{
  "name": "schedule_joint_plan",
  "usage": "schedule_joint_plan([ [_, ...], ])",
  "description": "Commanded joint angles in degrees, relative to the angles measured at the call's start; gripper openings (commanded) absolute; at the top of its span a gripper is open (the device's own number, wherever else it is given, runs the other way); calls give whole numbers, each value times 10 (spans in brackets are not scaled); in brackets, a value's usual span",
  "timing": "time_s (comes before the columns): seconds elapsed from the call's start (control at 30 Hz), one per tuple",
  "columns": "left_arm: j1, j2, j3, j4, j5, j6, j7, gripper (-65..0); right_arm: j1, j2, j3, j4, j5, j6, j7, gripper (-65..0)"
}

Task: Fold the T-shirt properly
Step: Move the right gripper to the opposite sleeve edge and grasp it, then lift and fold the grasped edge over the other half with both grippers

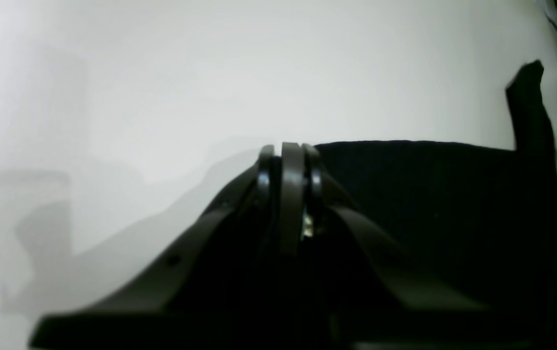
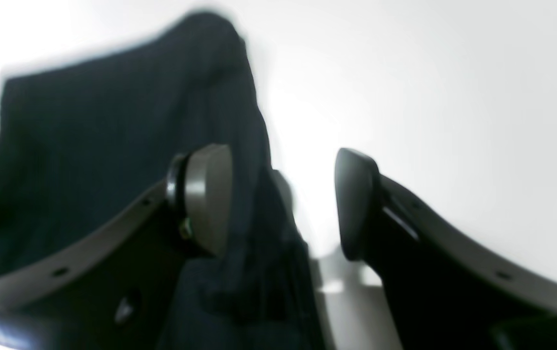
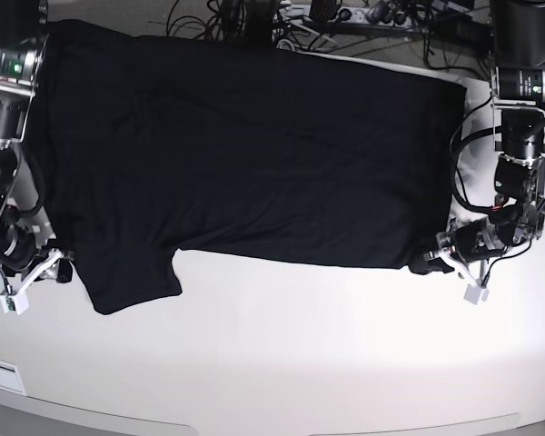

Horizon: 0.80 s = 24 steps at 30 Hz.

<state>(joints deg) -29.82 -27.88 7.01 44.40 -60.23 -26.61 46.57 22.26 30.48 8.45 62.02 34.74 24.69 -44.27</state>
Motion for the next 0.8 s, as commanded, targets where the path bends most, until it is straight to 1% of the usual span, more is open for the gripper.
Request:
schedule_joint_plan([
  [0.0,-3,-7,1,1,28,8,28,-650,26,12,3,-22,14,10,7,-290],
  [0.13,-4,-7,1,1,28,8,28,-650,68,11,3,-146,43,43,11,-290],
  [0.23,-4,-7,1,1,28,8,28,-650,75,11,3,-203,44,66,31,-290],
  [0.3,-4,-7,1,1,28,8,28,-650,74,10,3,-214,45,74,35,-290],
  [0.37,-4,-7,1,1,28,8,28,-650,74,8,3,-214,51,87,27,-290],
  [0.47,-4,-7,1,1,28,8,28,-650,75,7,3,-214,121,120,-9,-290],
  [0.5,-3,-7,1,1,28,8,28,-650,75,6,3,-214,136,129,-18,-290],
  [0.57,-4,-7,1,1,28,8,28,-650,75,1,3,-214,144,140,-21,-290],
  [0.63,-4,-7,1,1,28,4,28,-650,75,-5,3,-214,144,141,-21,-294],
  [0.67,-4,-7,1,1,28,2,28,-650,75,-8,3,-214,144,142,-20,-307],
  [0.7,-4,-7,1,1,28,2,28,-650,75,-10,3,-214,144,143,-19,-338],
  [0.73,-4,-7,1,1,28,2,28,-650,75,-11,3,-214,146,144,-19,-380],
  [0.77,-4,-7,1,1,27,2,28,-650,75,-12,3,-214,148,151,-19,-440],
])
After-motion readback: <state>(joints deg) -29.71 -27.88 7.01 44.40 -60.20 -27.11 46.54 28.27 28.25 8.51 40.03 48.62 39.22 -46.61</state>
